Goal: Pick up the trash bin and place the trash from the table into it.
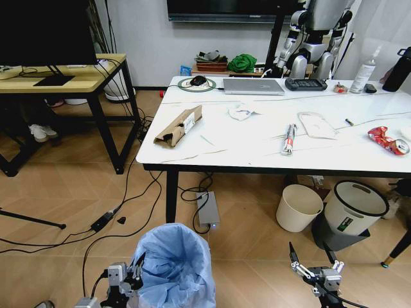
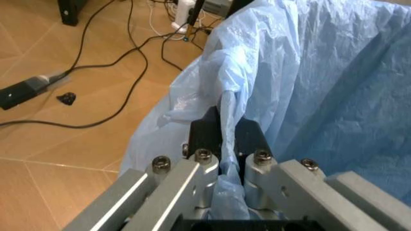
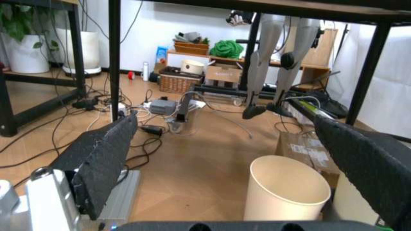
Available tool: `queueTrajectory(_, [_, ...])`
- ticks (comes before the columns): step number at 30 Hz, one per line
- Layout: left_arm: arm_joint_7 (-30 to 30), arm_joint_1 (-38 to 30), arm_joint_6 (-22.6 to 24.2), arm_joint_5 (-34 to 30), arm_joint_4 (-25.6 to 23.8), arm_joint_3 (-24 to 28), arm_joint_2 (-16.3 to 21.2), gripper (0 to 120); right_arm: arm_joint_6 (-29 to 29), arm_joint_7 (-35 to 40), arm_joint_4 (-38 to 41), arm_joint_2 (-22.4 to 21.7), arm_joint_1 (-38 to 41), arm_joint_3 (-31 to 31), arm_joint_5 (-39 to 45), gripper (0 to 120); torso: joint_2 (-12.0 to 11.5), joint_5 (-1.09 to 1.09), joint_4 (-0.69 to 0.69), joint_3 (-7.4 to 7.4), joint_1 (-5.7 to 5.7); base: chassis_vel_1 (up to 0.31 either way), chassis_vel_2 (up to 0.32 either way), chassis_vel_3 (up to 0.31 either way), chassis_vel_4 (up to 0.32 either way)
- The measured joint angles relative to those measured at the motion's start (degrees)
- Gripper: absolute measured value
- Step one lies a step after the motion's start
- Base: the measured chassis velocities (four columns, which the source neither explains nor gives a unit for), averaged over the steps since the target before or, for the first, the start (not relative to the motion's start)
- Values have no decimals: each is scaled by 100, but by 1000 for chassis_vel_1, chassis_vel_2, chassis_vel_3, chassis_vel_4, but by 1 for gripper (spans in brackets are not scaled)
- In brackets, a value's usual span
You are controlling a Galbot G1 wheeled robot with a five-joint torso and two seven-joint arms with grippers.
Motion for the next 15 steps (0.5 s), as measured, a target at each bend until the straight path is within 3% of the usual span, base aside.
queueTrajectory(15, [201,83,-78,52,-185,34,-27,0,130,44,282,0,-106,27,-53,100,358,0,-1,219,141,0,0,0,0])
